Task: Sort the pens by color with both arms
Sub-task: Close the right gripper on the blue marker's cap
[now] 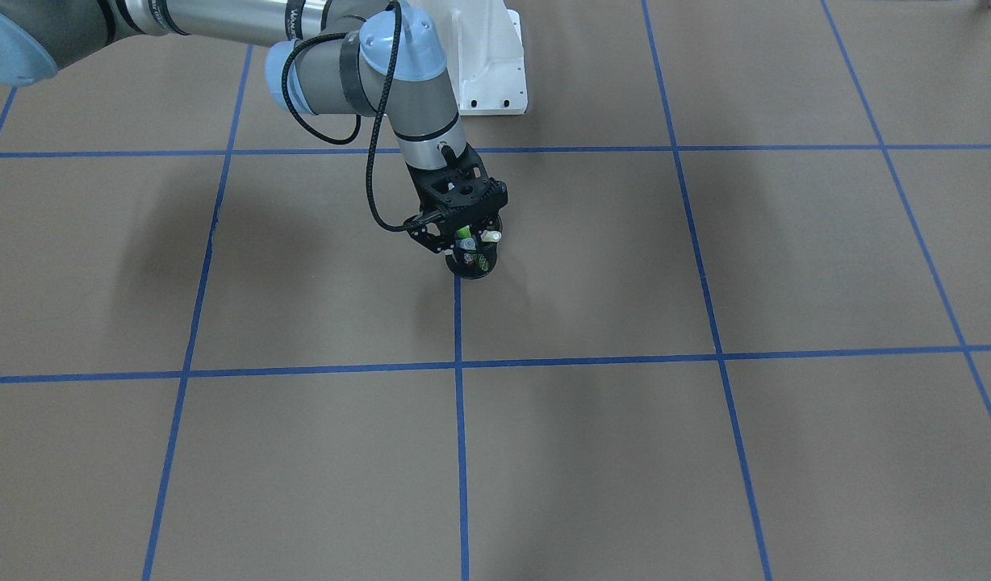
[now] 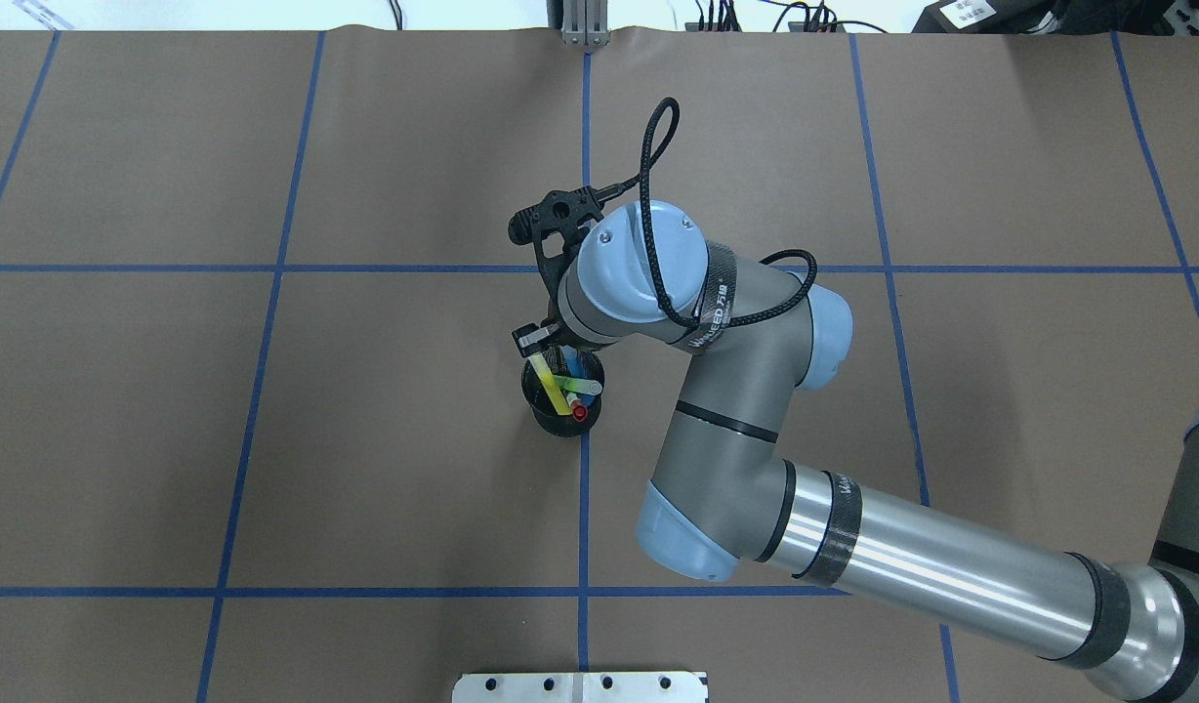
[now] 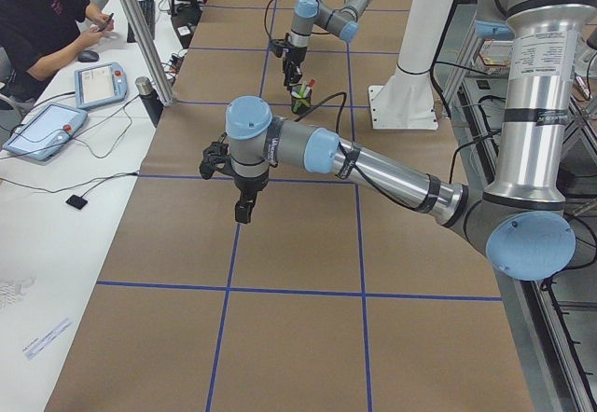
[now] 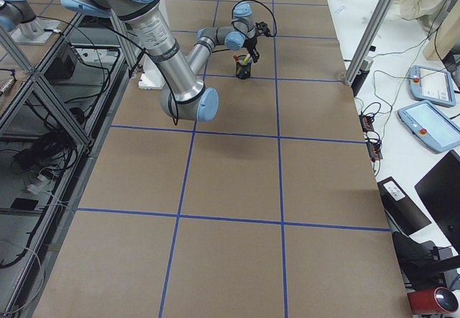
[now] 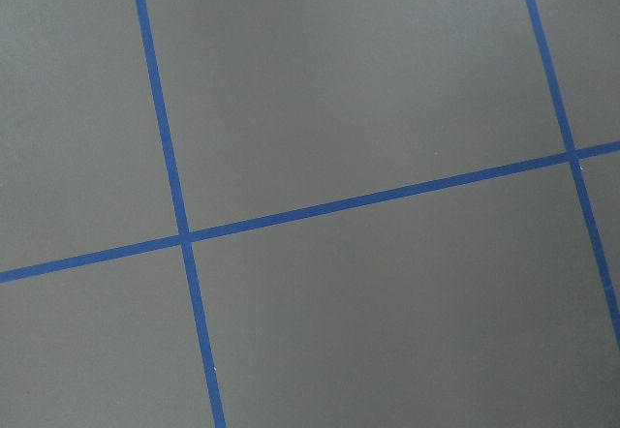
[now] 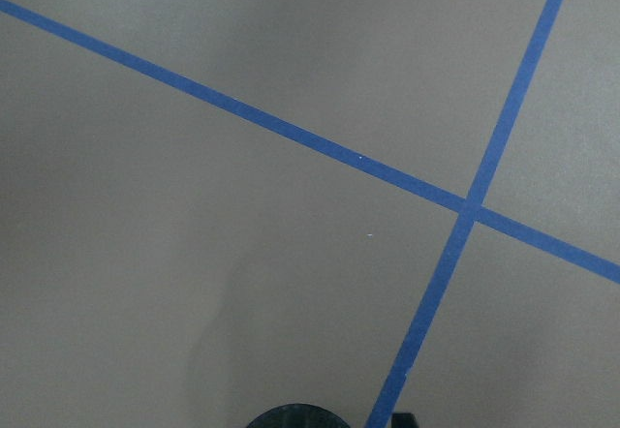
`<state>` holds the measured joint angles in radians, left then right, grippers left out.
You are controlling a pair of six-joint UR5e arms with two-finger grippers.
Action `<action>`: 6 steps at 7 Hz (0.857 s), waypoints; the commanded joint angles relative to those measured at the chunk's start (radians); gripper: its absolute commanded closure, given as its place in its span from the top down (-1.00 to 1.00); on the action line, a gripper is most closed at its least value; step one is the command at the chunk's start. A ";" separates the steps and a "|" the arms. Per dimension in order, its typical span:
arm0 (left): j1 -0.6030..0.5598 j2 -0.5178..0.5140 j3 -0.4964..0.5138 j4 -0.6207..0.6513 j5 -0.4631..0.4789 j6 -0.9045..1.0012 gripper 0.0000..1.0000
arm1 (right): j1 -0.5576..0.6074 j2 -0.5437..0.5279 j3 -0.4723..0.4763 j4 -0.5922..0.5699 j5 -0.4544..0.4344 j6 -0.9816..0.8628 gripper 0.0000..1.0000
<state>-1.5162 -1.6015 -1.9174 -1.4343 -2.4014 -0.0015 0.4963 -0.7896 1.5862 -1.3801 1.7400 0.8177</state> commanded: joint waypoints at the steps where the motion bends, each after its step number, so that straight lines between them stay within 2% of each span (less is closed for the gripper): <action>1: 0.001 0.011 -0.008 -0.002 -0.001 0.000 0.98 | 0.014 -0.002 0.000 -0.007 0.016 -0.017 -0.27; 3: 0.001 0.012 -0.005 -0.002 -0.015 0.000 0.98 | 0.015 0.000 0.001 -0.007 0.016 -0.017 -0.50; 5: 0.001 0.012 -0.003 -0.002 -0.015 0.000 0.98 | 0.015 -0.005 0.000 -0.005 0.016 -0.017 -0.55; 6: 0.001 0.012 -0.003 -0.002 -0.015 0.000 0.98 | 0.015 -0.003 0.001 -0.007 0.016 -0.017 -0.26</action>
<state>-1.5156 -1.5893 -1.9209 -1.4358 -2.4157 -0.0015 0.5107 -0.7932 1.5872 -1.3861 1.7563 0.8008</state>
